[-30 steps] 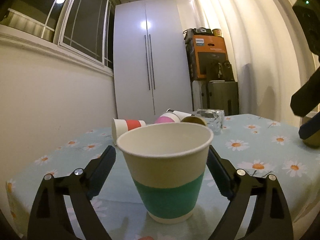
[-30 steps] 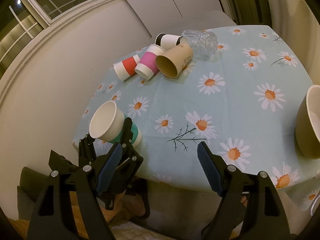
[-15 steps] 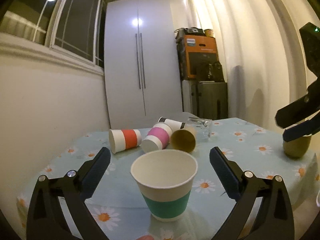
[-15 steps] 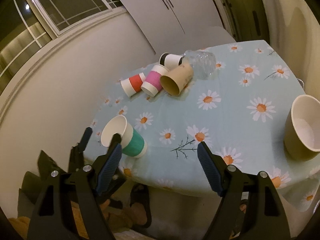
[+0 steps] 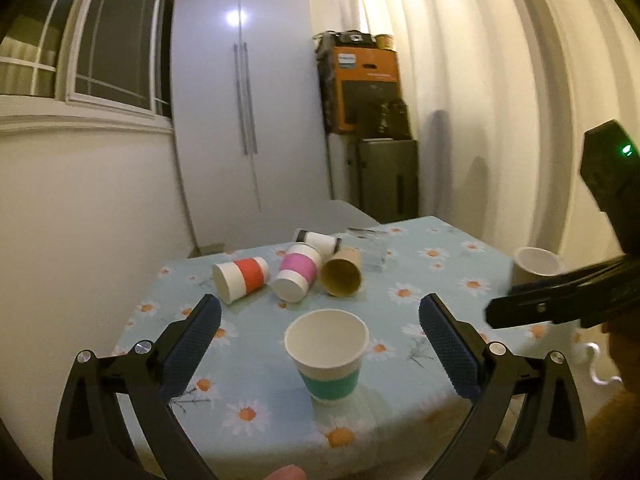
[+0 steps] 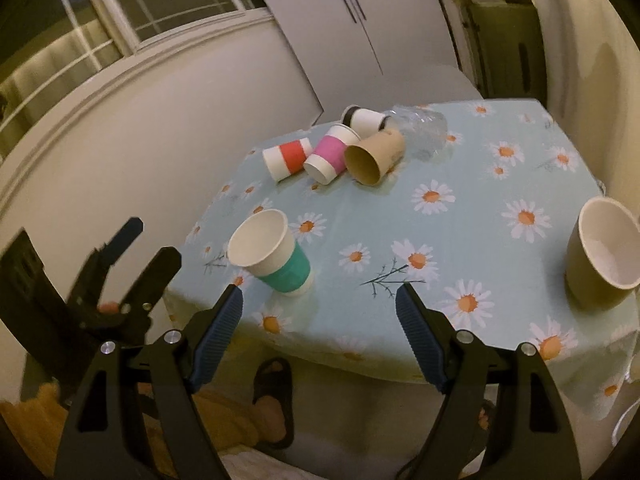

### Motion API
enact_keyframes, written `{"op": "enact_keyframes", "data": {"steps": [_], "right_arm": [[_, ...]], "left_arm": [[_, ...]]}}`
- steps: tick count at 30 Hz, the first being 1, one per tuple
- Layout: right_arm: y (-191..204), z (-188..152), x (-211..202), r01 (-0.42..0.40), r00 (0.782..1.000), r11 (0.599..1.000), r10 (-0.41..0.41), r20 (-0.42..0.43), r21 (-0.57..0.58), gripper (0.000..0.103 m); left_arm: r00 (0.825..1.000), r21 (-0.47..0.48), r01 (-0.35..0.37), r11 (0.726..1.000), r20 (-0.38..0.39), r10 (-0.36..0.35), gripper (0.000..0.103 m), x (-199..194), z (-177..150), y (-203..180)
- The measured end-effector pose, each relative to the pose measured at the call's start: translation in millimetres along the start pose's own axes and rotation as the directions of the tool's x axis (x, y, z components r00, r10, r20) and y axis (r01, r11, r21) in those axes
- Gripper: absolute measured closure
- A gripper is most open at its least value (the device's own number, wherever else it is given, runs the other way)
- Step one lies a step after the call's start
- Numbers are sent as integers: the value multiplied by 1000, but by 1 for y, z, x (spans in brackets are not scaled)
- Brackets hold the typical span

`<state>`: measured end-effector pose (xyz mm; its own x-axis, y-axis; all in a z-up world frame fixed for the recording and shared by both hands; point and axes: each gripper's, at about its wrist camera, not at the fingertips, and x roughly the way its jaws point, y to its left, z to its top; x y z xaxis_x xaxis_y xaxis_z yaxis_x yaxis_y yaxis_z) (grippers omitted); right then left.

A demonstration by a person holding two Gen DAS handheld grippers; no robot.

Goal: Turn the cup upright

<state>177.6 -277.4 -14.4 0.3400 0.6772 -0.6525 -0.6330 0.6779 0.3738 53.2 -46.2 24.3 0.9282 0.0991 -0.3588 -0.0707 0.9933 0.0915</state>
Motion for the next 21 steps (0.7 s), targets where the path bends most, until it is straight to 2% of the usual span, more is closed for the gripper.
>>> {"op": "enact_keyframes", "data": {"steps": [1,4,6,11,14,17,21], "right_arm": [[4,-1,-2,0,1000,1000,0,4,-8,24],[17,-8,-9,0,1000,1000,1,14,-25,23],[26,-13,-12,1,1000,999,0,22,-44,22],[47,-24,-22,42,998,992,-36,48,-119,20],[56,-29,-27,78,995,984,-66,78,-161,12],[59,-34,-26,101,992,978,-85,97,-184,12],[54,-43,-19,89,992,981,-72,104,-171,12]], "left_arm": [[1000,-9,27,1000,-12,-27,6,-5,1,3],[998,-14,51,999,-47,-51,6,-17,2,11],[997,-4,46,999,-59,-46,6,-24,2,15],[986,4,82,997,-146,-81,6,-34,-8,26],[984,-5,80,997,-160,-80,6,-38,-20,34],[983,-38,74,997,-166,-79,6,-38,-33,44],[984,-70,61,996,-164,-72,6,-41,-43,53]]}}
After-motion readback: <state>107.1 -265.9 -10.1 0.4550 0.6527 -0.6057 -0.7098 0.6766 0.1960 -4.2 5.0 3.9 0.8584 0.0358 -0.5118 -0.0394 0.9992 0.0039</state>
